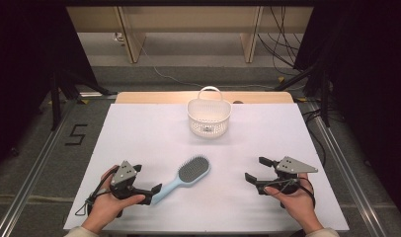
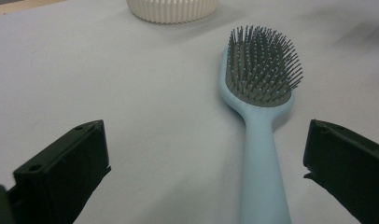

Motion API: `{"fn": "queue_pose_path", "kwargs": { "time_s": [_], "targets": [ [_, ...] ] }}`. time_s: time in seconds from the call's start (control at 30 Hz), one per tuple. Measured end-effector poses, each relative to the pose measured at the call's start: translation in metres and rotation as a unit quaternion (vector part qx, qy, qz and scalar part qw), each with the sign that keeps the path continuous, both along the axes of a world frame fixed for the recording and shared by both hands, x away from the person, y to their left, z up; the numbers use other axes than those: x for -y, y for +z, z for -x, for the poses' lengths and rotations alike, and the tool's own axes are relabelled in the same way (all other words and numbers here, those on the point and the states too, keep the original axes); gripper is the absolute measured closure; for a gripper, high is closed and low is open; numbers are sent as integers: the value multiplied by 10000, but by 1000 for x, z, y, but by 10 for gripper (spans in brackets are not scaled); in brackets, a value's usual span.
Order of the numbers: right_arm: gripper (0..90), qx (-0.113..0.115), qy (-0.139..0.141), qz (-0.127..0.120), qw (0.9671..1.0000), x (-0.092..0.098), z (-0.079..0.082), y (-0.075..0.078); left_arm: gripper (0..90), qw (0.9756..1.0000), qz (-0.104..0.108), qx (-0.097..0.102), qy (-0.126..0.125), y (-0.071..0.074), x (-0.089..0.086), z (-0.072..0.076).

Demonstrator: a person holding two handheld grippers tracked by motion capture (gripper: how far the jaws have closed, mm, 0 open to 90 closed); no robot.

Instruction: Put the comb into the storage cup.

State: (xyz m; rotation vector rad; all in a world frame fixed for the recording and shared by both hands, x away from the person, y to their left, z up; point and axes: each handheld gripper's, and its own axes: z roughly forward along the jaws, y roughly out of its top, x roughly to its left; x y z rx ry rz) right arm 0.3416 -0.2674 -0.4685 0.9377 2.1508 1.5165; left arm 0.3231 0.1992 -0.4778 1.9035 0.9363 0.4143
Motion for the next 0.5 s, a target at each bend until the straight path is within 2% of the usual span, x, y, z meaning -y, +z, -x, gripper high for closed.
{"fn": "queue_pose_path", "kwargs": {
  "time_s": [0.5],
  "targets": [
    [176, 10, -4, 13, 10000, 0, 0, 0, 33, 10000, 42, 9, 70, 1, -3, 0]
  ]
}}
